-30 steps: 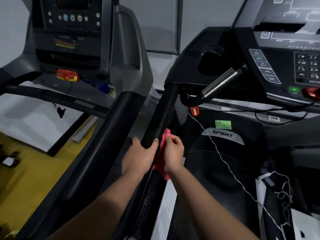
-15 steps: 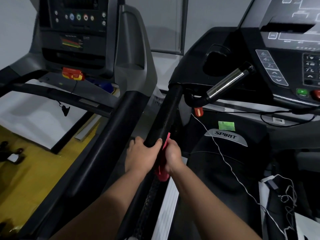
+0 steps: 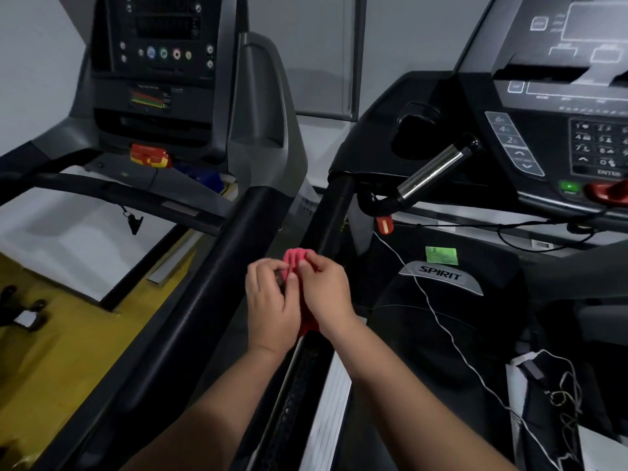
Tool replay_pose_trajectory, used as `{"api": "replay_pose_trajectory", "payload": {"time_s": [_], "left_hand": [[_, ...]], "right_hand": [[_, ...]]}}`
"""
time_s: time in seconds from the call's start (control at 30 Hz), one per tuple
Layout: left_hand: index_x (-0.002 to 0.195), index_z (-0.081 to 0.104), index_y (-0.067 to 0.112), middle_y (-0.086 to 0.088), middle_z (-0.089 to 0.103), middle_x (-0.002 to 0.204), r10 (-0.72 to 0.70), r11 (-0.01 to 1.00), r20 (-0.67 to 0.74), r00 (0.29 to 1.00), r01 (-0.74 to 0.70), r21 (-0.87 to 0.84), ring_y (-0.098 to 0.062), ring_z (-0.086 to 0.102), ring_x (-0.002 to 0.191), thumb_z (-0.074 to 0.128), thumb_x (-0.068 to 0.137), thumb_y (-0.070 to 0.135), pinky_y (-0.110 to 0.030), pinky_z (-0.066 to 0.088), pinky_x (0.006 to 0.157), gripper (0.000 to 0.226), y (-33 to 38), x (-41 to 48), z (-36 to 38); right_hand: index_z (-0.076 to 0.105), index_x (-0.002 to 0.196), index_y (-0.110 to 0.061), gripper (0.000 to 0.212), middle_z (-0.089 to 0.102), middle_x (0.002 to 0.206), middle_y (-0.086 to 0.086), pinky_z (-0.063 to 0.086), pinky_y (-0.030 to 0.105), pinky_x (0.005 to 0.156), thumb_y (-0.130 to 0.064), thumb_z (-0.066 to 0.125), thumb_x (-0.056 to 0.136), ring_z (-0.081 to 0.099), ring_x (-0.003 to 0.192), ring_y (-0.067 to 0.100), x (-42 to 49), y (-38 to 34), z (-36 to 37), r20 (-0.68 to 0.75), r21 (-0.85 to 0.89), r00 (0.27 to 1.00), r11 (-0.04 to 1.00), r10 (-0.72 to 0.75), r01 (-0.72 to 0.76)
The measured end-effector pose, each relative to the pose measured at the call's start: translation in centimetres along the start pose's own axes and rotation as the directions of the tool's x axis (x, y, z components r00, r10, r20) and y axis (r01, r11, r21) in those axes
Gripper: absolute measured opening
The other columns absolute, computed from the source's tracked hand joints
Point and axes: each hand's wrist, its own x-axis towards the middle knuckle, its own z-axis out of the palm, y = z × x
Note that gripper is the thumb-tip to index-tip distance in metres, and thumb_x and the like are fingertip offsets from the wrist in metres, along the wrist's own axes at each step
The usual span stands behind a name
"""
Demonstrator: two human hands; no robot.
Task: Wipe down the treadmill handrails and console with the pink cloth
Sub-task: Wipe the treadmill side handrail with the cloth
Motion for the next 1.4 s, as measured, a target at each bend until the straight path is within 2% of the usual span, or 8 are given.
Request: {"api": "replay_pose_trajectory", "payload": {"time_s": [0.13, 0.33, 0.67, 0.9, 1.0, 1.1, 1.3, 1.4], "left_hand": [[0.113, 0.060, 0.018, 0.014, 0.047, 0.118, 0.038, 0.999, 0.183, 0.982, -0.042, 0.020, -0.004, 0.039, 0.110, 0.042, 0.095, 0.029, -0.021, 0.034, 0.098, 0.028, -0.1, 0.1, 0.1], [0.135, 0.050, 0.024, 0.006, 0.045, 0.137, -0.093, 0.953, 0.310, 0.946, -0.005, 0.302, -0.013, 0.035, 0.125, 0.045, 0.097, 0.026, -0.026, 0.029, 0.104, 0.038, 0.4, 0.9, 0.1], [0.149, 0.025, 0.006, -0.018, 0.043, 0.140, -0.400, 0.802, 0.460, 0.793, 0.060, 0.595, -0.032, 0.046, 0.126, 0.033, 0.100, 0.042, -0.038, 0.038, 0.100, 0.061, 1.7, 4.7, 2.3], [0.123, 0.058, 0.002, -0.017, 0.062, 0.119, -0.541, 0.841, 0.512, 0.667, 0.422, 0.338, -0.030, 0.058, 0.109, 0.026, 0.101, 0.045, -0.035, 0.044, 0.097, 0.058, -0.7, 7.1, 2.4], [0.101, 0.063, 0.004, -0.008, 0.069, 0.072, -0.587, 0.694, 0.616, 0.526, 0.718, 0.048, -0.015, 0.065, 0.063, 0.034, 0.103, 0.032, -0.018, 0.050, 0.063, 0.040, -1.5, 7.2, 1.4], [0.083, 0.059, 0.011, 0.006, 0.058, 0.041, -0.578, 0.664, 0.656, 0.486, 0.747, 0.031, -0.002, 0.048, 0.032, 0.038, 0.100, 0.017, -0.010, 0.037, 0.037, 0.028, -1.8, 6.7, 0.9], [0.112, 0.065, 0.013, -0.010, 0.068, 0.104, -0.510, 0.858, 0.585, 0.631, 0.423, 0.291, -0.023, 0.063, 0.097, 0.032, 0.095, 0.060, -0.030, 0.048, 0.086, 0.060, -1.3, 6.5, 2.0], [0.120, 0.063, 0.012, -0.011, 0.066, 0.114, -0.459, 0.887, 0.585, 0.668, 0.305, 0.347, -0.025, 0.061, 0.107, 0.034, 0.096, 0.055, -0.035, 0.045, 0.096, 0.057, -1.5, 6.3, 1.9]], "right_hand": [[0.060, 0.103, -0.012, 0.033, 0.066, 0.095, 0.007, 0.052, 0.016, 0.075, 0.010, 0.038, 0.093, 0.064, 0.082, 0.012, -0.8, -0.9, -1.8, 0.153, 0.322, 0.985, 0.938, 0.083, -0.129], [0.061, 0.102, -0.022, 0.022, 0.054, 0.109, -0.004, 0.037, 0.012, 0.082, -0.007, 0.056, 0.087, 0.050, 0.102, 0.010, -0.9, 2.3, -2.5, -0.148, -0.240, 0.981, 0.967, -0.124, 0.086], [0.060, 0.097, -0.017, 0.019, 0.060, 0.087, 0.003, 0.043, 0.020, 0.063, -0.005, 0.046, 0.093, 0.055, 0.072, 0.010, 0.0, 2.5, -2.5, -0.092, 0.315, 0.976, 0.936, 0.196, -0.159], [0.051, 0.123, -0.006, 0.030, 0.062, 0.100, 0.005, 0.051, 0.022, 0.075, -0.022, 0.040, 0.100, 0.061, 0.088, 0.014, 0.4, 2.8, -1.4, 0.056, 0.255, 0.965, 0.931, 0.256, -0.262], [0.049, 0.130, -0.011, 0.039, 0.059, 0.109, 0.005, 0.045, 0.035, 0.098, -0.031, 0.041, 0.097, 0.057, 0.104, 0.020, 0.4, 2.8, -1.0, 0.029, 0.219, 0.964, 0.939, 0.266, -0.266], [0.050, 0.128, -0.010, 0.046, 0.063, 0.112, 0.011, 0.046, 0.045, 0.100, -0.037, 0.043, 0.091, 0.060, 0.106, 0.025, 0.7, 2.8, -0.7, 0.032, 0.215, 0.960, 0.936, 0.277, -0.278], [0.051, 0.119, -0.011, 0.025, 0.061, 0.108, 0.010, 0.047, 0.029, 0.082, -0.023, 0.041, 0.099, 0.060, 0.105, 0.026, 1.1, 2.8, -0.4, -0.047, 0.170, 0.961, 0.950, 0.272, -0.260], [0.056, 0.112, -0.008, 0.026, 0.063, 0.102, 0.007, 0.050, 0.034, 0.087, -0.023, 0.039, 0.099, 0.061, 0.102, 0.026, 0.5, 3.0, -0.1, -0.045, 0.197, 0.962, 0.946, 0.271, -0.257]]}}
